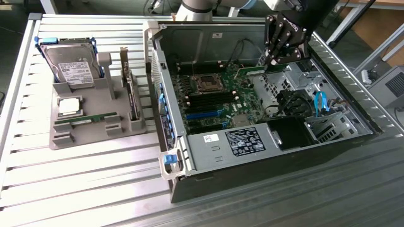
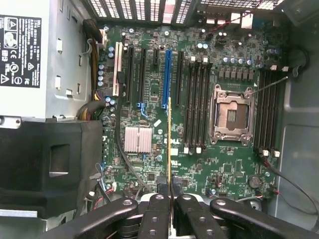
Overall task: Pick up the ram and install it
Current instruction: 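Insert the ram into the slot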
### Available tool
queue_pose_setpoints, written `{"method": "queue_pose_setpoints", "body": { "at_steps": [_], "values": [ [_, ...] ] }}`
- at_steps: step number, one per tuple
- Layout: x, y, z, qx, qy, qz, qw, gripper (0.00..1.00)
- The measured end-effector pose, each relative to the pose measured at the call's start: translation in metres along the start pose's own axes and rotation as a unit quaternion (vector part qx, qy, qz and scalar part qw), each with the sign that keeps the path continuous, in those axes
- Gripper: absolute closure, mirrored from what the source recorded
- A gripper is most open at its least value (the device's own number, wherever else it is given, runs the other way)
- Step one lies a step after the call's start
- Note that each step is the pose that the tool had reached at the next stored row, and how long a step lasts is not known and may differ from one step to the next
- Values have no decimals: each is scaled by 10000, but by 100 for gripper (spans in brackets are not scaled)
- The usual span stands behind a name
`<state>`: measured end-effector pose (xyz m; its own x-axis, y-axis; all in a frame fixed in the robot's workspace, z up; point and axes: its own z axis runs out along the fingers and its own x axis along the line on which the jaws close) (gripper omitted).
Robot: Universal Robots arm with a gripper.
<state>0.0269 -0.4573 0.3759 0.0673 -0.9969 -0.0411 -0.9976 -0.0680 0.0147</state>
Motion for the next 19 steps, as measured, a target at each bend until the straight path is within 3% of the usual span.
{"method": "queue_pose_setpoints", "body": {
  "at_steps": [2,6,9,19],
  "values": [
    [-4,75,32,0,0,2,10000,89],
    [-5,114,77,11,-3,268,9996,89],
    [-16,206,98,14,-5,285,9996,89],
    [-51,351,206,15,-4,320,9995,89]
  ]
}}
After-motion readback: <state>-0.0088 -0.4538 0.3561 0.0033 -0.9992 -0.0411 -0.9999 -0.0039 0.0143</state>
